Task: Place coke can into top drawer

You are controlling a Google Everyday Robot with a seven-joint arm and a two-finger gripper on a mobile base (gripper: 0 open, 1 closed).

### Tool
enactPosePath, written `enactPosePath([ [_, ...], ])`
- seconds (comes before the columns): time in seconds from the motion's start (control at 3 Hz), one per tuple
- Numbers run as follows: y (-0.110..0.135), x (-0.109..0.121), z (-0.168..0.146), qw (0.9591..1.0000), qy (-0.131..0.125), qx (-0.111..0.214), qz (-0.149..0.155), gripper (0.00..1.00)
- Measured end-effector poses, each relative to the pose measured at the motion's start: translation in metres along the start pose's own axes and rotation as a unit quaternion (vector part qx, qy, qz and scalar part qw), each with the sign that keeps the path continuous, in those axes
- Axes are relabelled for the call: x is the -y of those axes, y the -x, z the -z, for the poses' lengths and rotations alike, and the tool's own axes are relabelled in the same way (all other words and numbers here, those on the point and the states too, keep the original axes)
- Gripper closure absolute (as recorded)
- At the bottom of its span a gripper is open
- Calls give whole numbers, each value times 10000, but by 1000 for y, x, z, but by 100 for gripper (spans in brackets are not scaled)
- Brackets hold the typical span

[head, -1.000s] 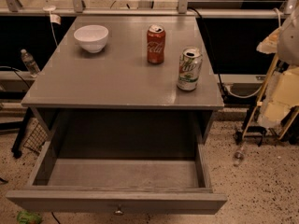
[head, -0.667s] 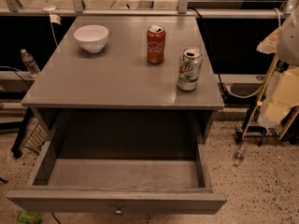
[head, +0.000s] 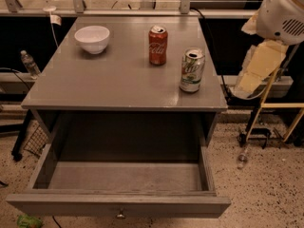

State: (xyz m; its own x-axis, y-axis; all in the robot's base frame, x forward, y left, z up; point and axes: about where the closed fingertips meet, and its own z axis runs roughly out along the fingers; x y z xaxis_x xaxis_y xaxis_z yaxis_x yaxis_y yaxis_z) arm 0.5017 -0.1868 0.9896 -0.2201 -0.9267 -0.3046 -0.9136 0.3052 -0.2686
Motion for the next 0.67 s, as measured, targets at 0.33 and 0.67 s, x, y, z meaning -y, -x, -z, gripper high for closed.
enactPosePath([
  [0.33,0,0,0,10000,-1,1,0,0],
  [0.67,3,14,-10,9991,-162,244,-317,0],
])
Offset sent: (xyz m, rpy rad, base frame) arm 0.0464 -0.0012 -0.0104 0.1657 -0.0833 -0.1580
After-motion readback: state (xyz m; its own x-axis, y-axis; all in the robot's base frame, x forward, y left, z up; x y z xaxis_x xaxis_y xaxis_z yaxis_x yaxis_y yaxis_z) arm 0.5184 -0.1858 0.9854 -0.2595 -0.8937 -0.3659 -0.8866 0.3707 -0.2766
